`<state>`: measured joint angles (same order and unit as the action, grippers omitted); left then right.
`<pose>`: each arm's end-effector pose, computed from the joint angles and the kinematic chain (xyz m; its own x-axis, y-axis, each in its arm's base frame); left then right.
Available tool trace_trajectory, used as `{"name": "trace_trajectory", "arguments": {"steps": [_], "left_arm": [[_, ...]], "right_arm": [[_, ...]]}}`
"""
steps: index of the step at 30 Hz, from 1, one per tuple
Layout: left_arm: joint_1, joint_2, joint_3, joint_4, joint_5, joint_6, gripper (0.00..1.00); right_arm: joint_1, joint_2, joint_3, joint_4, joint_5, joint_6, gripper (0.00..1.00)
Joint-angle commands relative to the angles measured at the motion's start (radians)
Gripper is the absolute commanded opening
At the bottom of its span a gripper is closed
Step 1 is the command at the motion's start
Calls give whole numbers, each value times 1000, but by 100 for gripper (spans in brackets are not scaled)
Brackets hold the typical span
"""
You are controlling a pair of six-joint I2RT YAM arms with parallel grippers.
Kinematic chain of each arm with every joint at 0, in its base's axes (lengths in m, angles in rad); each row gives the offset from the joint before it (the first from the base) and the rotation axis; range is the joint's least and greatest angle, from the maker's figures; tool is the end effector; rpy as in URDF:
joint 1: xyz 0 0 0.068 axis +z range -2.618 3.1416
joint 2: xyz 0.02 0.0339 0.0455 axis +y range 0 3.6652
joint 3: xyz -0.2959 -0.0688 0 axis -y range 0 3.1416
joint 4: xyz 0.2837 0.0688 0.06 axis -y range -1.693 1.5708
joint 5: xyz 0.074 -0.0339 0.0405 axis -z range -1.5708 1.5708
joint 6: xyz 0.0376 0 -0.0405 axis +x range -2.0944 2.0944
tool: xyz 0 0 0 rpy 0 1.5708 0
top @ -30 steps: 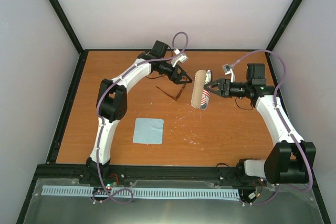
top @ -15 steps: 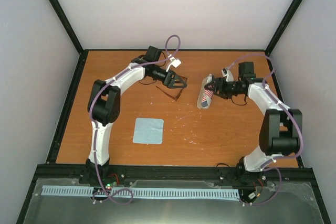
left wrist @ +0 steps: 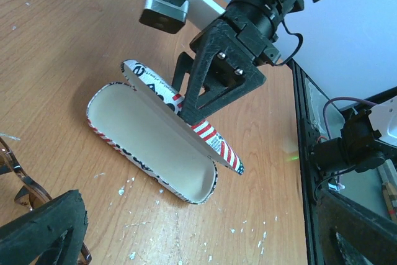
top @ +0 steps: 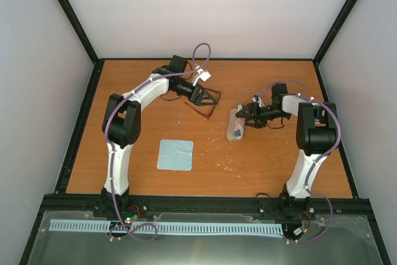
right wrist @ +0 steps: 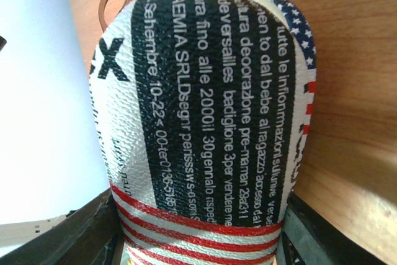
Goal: Organize the sunglasses
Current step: Place the sunglasses case at the center of the board.
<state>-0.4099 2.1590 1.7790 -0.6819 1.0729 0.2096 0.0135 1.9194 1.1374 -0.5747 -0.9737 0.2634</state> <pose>0.4589 -0.2354 0.2299 -0.6621 0.3960 -0.6362 0.7368 0.1892 -0.6491 0.3844 0.0363 0.1413 -0.9911 0.1330 0.0053 0.0774 0.5439 0.8355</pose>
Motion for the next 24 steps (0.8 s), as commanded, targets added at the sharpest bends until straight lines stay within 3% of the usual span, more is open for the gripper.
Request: {"name": "trace_trajectory", "arguments": {"steps": [1,4,8,14,21,24], "left_arm": [[6,-22,0,-11,0,28,100],[6,-21,1,-7,-1,23,99],[6,-18,5,-5,-1,19,100],[7,-13,5,-2,4,15,100],[6,-13,0,1,9,16,99],[7,-11,-3,1,14,20,100]], "right_arm": [[2,74,53,-36,-25,-72,3],[1,111,73,-65,-12,-101,10],[0,109,79,-100,11,-123,37],[-17,58,87,-152,66,-141,50],[-27,-6,123,-208,112,-145,77],[-27,-2,131,-226,141,-154,80]]}}
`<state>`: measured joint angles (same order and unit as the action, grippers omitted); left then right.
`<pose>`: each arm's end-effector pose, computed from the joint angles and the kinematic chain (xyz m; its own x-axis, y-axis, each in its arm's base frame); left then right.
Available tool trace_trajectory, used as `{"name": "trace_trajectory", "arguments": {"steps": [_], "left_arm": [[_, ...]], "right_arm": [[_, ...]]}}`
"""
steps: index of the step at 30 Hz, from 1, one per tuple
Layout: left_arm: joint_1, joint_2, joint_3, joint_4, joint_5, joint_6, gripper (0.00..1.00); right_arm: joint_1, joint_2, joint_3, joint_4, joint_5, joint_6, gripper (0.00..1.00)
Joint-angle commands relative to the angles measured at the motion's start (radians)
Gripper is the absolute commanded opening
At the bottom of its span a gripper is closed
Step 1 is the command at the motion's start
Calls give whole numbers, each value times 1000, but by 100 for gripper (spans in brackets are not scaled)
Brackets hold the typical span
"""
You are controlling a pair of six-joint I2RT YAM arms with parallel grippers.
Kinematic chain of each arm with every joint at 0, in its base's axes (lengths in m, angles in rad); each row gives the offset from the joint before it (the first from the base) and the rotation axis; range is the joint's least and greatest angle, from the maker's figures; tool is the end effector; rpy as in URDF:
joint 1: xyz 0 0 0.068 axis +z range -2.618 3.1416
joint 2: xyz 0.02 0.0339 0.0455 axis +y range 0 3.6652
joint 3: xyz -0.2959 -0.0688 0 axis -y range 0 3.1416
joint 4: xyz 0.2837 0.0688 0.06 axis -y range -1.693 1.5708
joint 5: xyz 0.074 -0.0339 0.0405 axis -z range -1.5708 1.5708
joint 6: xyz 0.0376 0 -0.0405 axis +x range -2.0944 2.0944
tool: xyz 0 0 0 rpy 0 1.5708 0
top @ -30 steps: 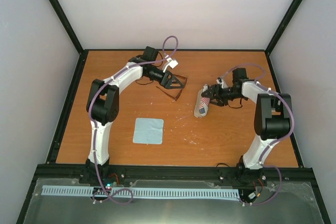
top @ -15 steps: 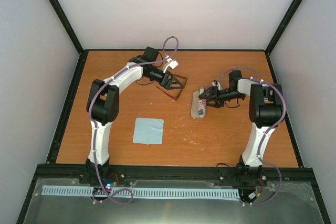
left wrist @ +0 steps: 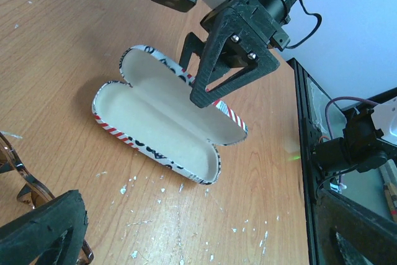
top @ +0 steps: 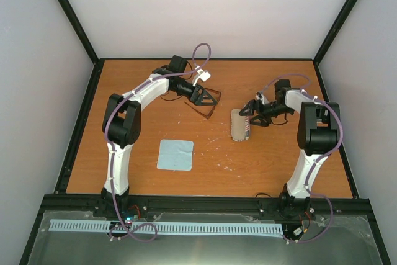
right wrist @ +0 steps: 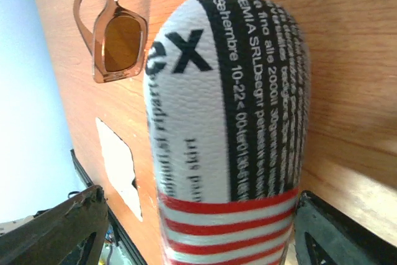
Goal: Organize the sunglasses
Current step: Place the sunglasses case at the center of the board.
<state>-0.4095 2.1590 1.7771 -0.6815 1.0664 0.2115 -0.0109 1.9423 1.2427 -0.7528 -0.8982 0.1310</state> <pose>0.4589 -0.2351 0.2291 -0.6616 0.3977 -0.6357 0.7380 0.1948 -0.6461 0.3949 0.0251 0.1557 -0.9956 0.0922 -0.0156 0.0448 0.6172 0.7855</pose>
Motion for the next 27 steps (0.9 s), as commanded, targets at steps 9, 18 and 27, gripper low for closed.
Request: {"name": "trace_trajectory", "arguments": {"steps": [9,18,27], "left_arm": [[6,-7,1,-21,20,49,100],[6,5,4,-47,14,87,100],[6,0,4,-73,-8,126,100]], "right_arm": [[-1,-60,37,-118,200,-45,77],[63,-33,140,-242,368,-101,33],[170,37,213,-284,509,-84,29]]}}
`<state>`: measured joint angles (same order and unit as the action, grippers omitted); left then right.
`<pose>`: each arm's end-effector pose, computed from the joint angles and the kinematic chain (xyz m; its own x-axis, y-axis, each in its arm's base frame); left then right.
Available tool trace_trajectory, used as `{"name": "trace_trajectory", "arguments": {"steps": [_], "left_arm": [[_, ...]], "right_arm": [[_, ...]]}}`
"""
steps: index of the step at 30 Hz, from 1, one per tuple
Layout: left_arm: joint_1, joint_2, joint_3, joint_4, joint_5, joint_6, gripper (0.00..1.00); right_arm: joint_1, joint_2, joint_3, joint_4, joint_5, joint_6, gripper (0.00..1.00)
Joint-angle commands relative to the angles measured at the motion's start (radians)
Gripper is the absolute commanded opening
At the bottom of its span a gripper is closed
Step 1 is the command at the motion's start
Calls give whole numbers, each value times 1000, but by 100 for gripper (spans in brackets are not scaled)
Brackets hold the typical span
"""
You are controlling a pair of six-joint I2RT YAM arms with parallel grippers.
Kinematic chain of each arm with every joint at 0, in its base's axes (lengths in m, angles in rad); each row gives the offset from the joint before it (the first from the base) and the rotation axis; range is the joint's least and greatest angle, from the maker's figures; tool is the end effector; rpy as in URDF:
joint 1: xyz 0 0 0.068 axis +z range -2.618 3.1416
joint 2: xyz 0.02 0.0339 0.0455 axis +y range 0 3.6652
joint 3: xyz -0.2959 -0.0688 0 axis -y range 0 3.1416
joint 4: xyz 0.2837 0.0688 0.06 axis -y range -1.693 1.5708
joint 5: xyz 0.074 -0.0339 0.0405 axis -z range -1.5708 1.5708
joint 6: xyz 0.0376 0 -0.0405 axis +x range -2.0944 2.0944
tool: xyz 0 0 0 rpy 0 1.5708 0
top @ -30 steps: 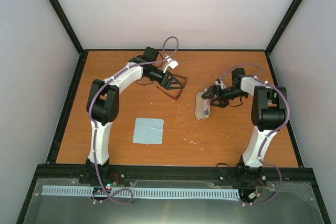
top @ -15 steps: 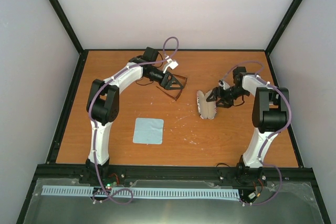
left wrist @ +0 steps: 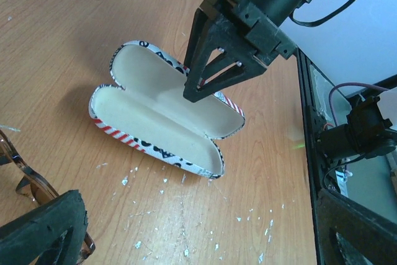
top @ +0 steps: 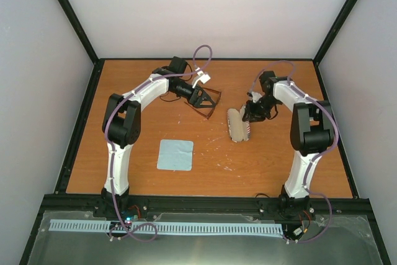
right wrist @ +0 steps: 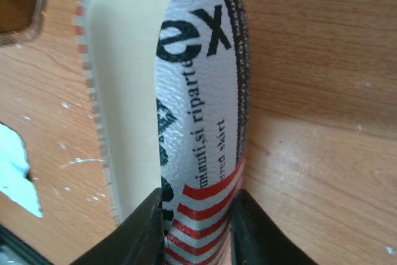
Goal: Organize the sunglasses
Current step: Place the sunglasses case at the center of the board.
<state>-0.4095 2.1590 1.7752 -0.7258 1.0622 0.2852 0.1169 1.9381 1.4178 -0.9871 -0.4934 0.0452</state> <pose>0.4555 -0.2335 0.2264 -0.6334 0.4243 -0.6471 0.7593 0.1798 -0.6254 0.4042 0.0654 0.1938 -0.9962 -0.0769 -0.0419 -0.0876 0.8756 0.4751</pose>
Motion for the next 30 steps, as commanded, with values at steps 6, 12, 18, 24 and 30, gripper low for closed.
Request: {"name": "trace_trajectory", "arguments": {"steps": [6,12,18,24,30], "left_arm": [[6,0,5,-50,-11,81,99],[14,0,14,-69,-15,108,99],[47,8,43,-81,-12,112,99],[91,18,79,-77,-32,109,99],[159,4,84,-15,-48,65,99]], "right_arm": [[103,82,129,-108,291,8,12],[169,18,212,-89,563,-61,3],[262,-120,197,120,885,-275,3],[393,-276,-180,656,1089,-764,3],[416,-287,-367,993,1103,-1059,3]]}}
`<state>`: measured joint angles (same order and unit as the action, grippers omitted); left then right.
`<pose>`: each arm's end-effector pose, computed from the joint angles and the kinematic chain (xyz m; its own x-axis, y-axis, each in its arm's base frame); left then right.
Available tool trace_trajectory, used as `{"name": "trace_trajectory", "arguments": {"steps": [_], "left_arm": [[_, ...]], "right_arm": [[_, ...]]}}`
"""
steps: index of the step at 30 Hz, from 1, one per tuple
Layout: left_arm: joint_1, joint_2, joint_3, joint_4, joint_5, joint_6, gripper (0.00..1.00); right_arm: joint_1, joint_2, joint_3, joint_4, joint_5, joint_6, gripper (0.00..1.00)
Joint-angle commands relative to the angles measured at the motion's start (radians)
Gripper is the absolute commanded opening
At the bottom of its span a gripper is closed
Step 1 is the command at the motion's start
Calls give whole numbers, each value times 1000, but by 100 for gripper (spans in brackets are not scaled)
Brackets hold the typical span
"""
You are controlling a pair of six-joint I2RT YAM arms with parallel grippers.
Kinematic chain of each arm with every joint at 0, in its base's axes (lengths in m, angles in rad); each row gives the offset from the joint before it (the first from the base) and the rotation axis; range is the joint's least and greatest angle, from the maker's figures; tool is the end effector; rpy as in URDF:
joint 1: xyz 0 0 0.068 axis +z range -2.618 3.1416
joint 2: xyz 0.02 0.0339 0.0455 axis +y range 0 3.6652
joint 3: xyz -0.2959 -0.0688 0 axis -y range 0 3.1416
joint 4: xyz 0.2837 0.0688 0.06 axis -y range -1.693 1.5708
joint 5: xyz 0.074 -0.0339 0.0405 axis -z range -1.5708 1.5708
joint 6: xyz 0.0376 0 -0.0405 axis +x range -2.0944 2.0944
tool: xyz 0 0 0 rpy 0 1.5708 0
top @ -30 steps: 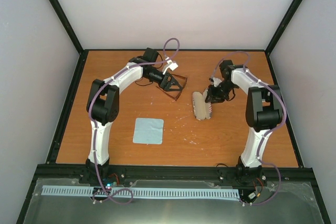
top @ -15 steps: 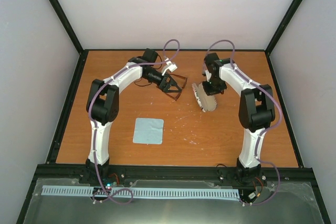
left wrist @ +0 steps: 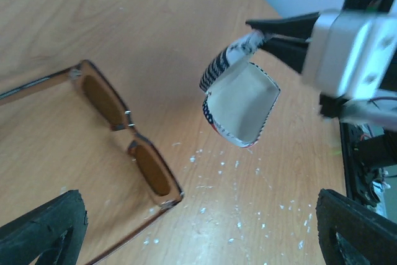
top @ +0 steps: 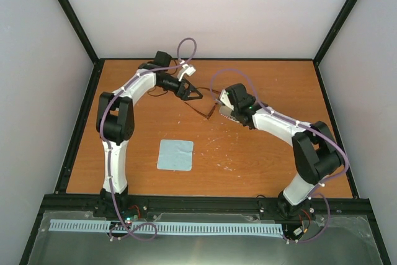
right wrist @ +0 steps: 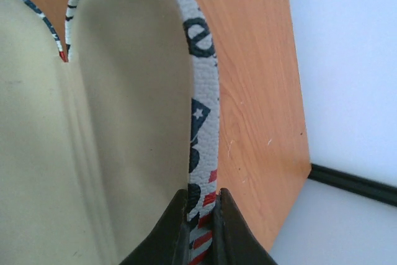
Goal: Organize the sunglasses
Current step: Place the sunglasses case at the center of the board.
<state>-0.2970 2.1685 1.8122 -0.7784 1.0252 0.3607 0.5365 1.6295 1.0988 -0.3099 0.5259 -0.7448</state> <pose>0.4810 -0.1808 0.2306 -0.6355 0.3860 -0.6687 0.7710 0.2718 -0.5759 0.3392 0.1798 0.2377 -0.3662 -0.8999 -0.2369 -0.5475 0.4142 -0.7271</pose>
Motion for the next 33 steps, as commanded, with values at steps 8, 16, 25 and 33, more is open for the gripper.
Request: {"name": "trace_trajectory", "arguments": {"steps": [8,16,25,33], "left_arm": [[96,5,67,8,-16,14,99],[102,-6,28,29,-12,18,99],[105,-5,24,31,-14,24,99],[107,-12,7,34,-28,25,100]], "right_arm": [[-5,76,-64,393,-87,-383,3],[-24,116,-93,355,-207,-426,3],[-55,185,-89,331,-205,-472,3],[-57,197,-73,274,-207,-388,22]]}}
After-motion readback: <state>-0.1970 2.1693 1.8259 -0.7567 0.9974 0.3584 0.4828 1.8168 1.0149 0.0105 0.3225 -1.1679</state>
